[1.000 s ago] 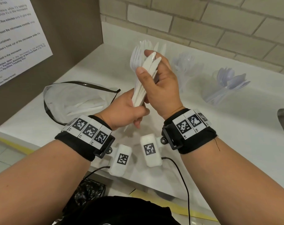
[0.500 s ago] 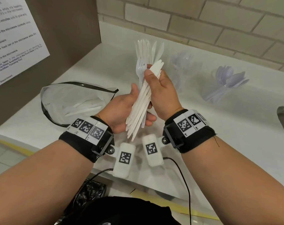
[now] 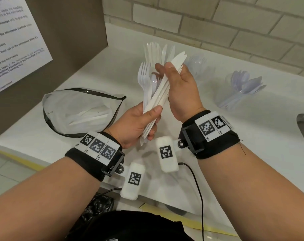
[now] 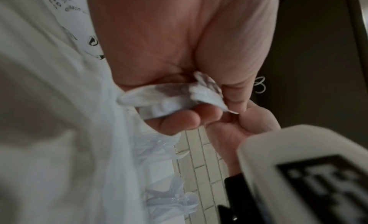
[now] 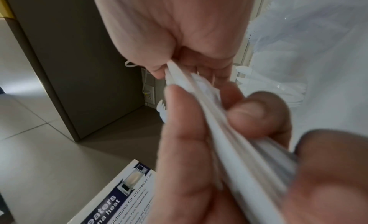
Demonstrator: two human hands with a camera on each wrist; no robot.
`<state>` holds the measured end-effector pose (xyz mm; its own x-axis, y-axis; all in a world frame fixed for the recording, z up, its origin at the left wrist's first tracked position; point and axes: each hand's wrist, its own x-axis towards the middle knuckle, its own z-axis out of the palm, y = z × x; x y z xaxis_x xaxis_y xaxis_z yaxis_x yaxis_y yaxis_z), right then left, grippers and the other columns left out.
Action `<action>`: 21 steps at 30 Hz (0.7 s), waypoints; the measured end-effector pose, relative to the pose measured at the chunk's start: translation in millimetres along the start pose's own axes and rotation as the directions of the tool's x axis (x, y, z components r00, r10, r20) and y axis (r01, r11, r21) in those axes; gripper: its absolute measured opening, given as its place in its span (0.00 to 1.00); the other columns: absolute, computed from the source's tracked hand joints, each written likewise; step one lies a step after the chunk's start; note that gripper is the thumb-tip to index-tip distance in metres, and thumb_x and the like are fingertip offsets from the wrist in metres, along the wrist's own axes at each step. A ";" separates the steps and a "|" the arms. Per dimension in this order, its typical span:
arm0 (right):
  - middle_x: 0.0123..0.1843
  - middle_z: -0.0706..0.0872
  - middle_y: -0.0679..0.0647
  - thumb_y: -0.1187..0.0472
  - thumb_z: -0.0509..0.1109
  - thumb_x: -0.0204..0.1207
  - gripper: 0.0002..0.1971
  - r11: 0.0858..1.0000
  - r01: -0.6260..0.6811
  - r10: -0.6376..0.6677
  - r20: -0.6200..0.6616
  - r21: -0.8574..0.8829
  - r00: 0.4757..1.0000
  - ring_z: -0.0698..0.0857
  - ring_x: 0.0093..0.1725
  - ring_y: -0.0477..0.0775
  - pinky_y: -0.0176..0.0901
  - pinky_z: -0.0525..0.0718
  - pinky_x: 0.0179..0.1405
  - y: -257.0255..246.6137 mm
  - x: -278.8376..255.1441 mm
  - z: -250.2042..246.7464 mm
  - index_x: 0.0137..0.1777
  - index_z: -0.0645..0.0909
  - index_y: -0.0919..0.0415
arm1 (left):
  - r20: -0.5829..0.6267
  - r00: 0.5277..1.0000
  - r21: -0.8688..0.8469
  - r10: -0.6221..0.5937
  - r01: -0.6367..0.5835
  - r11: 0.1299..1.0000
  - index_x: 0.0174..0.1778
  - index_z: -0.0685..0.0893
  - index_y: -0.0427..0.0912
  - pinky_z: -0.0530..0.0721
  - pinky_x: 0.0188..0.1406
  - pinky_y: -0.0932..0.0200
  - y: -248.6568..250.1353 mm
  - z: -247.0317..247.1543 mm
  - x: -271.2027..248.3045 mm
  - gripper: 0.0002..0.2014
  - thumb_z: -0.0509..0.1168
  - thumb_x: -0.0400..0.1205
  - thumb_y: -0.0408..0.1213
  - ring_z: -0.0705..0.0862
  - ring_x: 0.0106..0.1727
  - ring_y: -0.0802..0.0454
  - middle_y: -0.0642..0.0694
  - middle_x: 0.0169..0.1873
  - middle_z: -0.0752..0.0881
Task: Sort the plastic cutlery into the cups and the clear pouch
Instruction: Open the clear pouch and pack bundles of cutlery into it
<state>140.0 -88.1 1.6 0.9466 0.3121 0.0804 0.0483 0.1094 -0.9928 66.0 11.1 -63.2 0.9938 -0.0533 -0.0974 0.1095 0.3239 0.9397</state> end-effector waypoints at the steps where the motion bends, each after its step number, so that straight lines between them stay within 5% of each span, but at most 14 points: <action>1: 0.59 0.87 0.56 0.57 0.59 0.86 0.06 0.999 0.008 -0.007 -0.010 0.035 1.000 0.87 0.60 0.53 0.54 0.82 0.67 -2.1 1.1 0.3 0.49 0.76 0.50 | -0.014 1.000 0.014 0.006 -0.006 1.000 0.57 0.75 0.39 0.74 0.21 0.61 -0.5 -0.7 0.0 0.19 0.65 0.76 0.47 0.72 0.22 0.54 0.49 0.31 0.76; 4: 0.59 0.88 0.60 0.59 0.56 0.87 0.05 0.991 0.053 -0.043 -0.083 0.119 0.996 0.89 0.58 0.56 0.56 0.84 0.64 -14.0 5.5 -1.5 0.51 0.74 0.55 | -0.019 1.000 0.043 0.020 -0.020 0.999 0.53 0.74 0.39 0.70 0.19 0.63 -1.8 -2.9 -0.3 0.20 0.68 0.75 0.50 0.70 0.21 0.55 0.49 0.31 0.77; 8: 0.44 0.89 0.67 0.60 0.52 0.88 0.07 0.936 0.141 -0.078 -0.200 0.323 0.977 0.90 0.39 0.63 0.56 0.89 0.46 -39.4 13.7 -11.1 0.50 0.69 0.61 | -0.021 1.000 0.058 0.012 -0.011 0.998 0.48 0.73 0.40 0.65 0.18 0.64 0.2 -4.3 -1.7 0.16 0.65 0.79 0.51 0.65 0.21 0.57 0.51 0.31 0.76; 13: 0.27 0.79 0.60 0.60 0.53 0.88 0.08 0.882 0.175 -0.050 -0.283 0.437 0.958 0.84 0.25 0.61 0.63 0.90 0.37 -60.3 15.7 -22.5 0.60 0.68 0.64 | -0.091 0.996 0.056 -0.020 0.025 0.998 0.51 0.76 0.43 0.66 0.18 0.64 3.3 -4.5 -0.8 0.10 0.59 0.86 0.46 0.65 0.22 0.57 0.53 0.29 0.74; 15: 0.27 0.73 0.57 0.58 0.53 0.88 0.09 0.911 0.140 -0.033 -0.269 0.387 0.963 0.78 0.21 0.56 0.61 0.89 0.33 -59.3 15.7 -23.8 0.61 0.68 0.62 | -0.122 0.992 0.048 -0.034 0.041 0.998 0.52 0.76 0.42 0.66 0.18 0.64 4.8 -4.1 0.6 0.10 0.58 0.87 0.45 0.66 0.22 0.57 0.52 0.30 0.74; 17: 0.27 0.70 0.54 0.56 0.53 0.87 0.09 0.968 0.066 -0.004 -0.245 0.244 0.969 0.71 0.18 0.52 0.47 0.83 0.24 -53.2 14.7 -20.8 0.61 0.69 0.60 | -0.141 0.989 0.040 -0.039 0.045 0.998 0.54 0.73 0.40 0.67 0.18 0.63 5.8 -3.2 3.0 0.11 0.58 0.87 0.45 0.67 0.22 0.57 0.51 0.31 0.74; 21: 0.27 0.71 0.52 0.56 0.71 0.78 0.10 0.981 -0.122 0.106 -0.112 -0.149 0.988 0.66 0.17 0.48 0.37 0.68 0.18 -30.6 10.8 -6.8 0.48 0.75 0.61 | -0.191 0.982 0.076 -0.011 0.026 0.997 0.52 0.71 0.42 0.68 0.19 0.62 7.4 -0.2 8.7 0.09 0.59 0.87 0.45 0.67 0.21 0.57 0.49 0.32 0.73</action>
<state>151.0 -94.5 32.3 0.9762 0.2141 -0.0356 -0.0209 -0.0709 -0.9973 75.5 13.2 -57.2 0.9778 0.1246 -0.1682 0.1331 0.2499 0.9591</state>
